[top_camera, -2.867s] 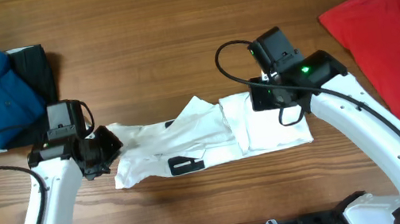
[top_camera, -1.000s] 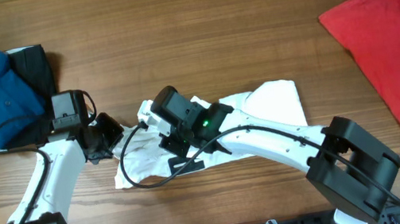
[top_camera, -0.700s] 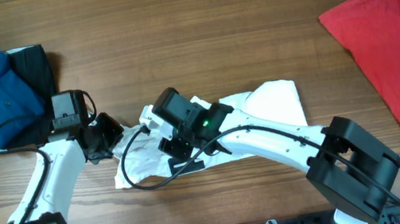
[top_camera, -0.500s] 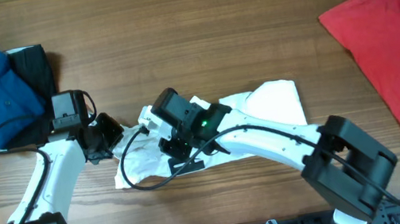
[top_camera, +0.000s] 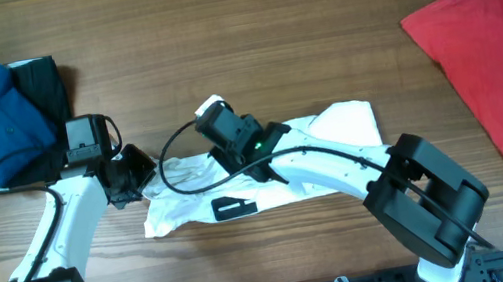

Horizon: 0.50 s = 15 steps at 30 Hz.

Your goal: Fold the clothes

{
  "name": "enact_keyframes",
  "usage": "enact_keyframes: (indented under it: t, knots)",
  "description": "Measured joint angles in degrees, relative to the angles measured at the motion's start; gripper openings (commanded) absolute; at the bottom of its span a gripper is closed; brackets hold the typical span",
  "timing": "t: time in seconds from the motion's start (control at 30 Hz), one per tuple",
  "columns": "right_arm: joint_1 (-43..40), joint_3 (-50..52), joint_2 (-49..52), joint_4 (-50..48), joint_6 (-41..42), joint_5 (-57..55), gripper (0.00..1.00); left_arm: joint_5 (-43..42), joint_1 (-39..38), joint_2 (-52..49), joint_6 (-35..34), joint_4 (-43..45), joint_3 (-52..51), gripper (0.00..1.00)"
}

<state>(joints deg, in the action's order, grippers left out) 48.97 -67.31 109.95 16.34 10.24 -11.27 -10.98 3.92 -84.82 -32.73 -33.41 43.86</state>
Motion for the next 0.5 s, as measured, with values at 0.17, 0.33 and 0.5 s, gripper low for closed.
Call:
enact_keyframes:
  t: [0.17, 0.33, 0.5]
  knots:
    - [0.1, 0.0, 0.0, 1.6, -4.1, 7.4, 0.22, 0.0, 0.0, 0.0, 0.0, 0.0, 0.0, 0.24]
    - [0.1, 0.0, -4.2, 4.3, -4.7, 8.2, 0.24, 0.7, 0.0, 0.0, 0.0, -1.2, 0.0, 0.20]
    - [-0.1, -0.1, -18.7, 10.8, -2.4, 1.6, 0.31, 3.1, 0.0, 0.0, -0.2, -2.4, -3.7, 0.21]
